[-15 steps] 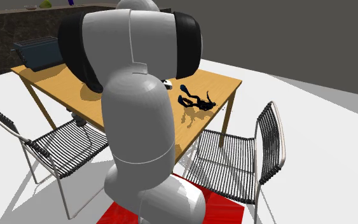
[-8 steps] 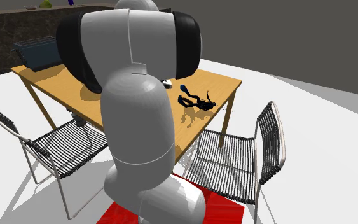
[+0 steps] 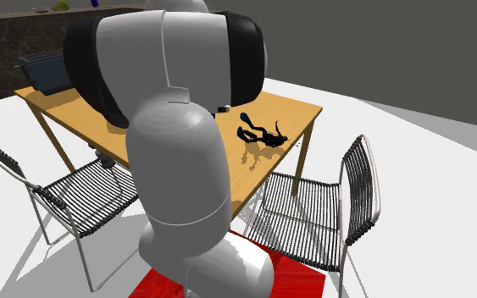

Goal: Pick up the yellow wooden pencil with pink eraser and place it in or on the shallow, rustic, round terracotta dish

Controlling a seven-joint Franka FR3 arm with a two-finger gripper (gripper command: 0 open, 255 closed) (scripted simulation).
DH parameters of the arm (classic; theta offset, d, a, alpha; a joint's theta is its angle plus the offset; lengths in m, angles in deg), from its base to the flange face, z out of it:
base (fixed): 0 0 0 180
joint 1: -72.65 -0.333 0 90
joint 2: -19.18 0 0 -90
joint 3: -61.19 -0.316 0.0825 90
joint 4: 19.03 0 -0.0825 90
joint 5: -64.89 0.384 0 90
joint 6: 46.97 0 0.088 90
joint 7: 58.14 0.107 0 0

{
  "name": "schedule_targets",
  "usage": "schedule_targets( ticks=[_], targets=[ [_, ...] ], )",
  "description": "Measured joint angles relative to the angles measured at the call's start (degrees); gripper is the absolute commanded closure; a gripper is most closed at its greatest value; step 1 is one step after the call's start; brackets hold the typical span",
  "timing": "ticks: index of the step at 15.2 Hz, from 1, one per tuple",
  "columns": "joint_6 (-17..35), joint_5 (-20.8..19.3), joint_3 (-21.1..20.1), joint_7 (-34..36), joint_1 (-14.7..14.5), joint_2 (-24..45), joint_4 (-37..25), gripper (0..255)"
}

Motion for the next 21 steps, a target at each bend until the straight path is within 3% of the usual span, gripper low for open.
schedule_targets(
  ticks=[14, 21],
  targets=[
    [-10.8, 2.3, 0.8, -1.7, 0.1, -5.4, -6.0, 255],
    [-14.0, -4.4, -2.8, 8.0, -2.8, 8.0, -21.0, 255]
  ],
)
